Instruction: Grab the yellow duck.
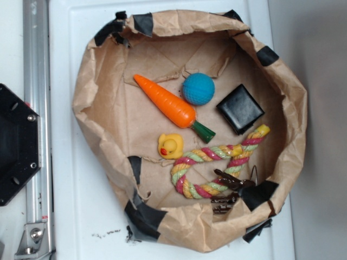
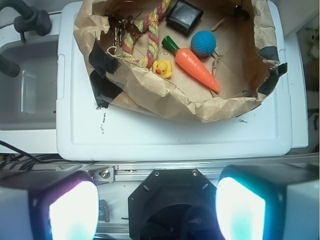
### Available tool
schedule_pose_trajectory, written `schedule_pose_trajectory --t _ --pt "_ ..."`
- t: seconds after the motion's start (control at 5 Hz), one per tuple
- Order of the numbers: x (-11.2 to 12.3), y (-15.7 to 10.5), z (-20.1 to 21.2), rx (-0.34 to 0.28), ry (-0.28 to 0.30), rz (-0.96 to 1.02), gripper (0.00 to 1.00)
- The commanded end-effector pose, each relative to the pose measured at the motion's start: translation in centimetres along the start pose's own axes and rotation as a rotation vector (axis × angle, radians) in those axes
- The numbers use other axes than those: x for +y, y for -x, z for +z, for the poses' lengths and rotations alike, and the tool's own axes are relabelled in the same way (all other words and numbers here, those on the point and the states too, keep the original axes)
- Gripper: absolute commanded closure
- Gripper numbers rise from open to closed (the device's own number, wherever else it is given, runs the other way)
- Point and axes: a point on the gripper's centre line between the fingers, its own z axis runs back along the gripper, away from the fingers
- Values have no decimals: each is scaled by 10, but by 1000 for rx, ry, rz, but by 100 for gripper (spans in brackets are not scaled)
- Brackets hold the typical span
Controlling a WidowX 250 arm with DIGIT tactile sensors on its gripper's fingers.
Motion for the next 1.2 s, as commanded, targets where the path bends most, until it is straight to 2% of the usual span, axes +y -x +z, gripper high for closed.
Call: schedule_pose_trajectory --t 0.0,0.2,0.4,0.6,0.8,1.0 --pt "0 0 0 0 0 0 0" --pt "0 -48 -27 -21 -32 63 0" --pt "-5 -95 -57 -25 47 163 0" --pt "-1 -137 -113 70 19 418 0" --pt "0 -131 -166 179 -67 540 0" --pt "0 -129 -203 141 -157 290 0"
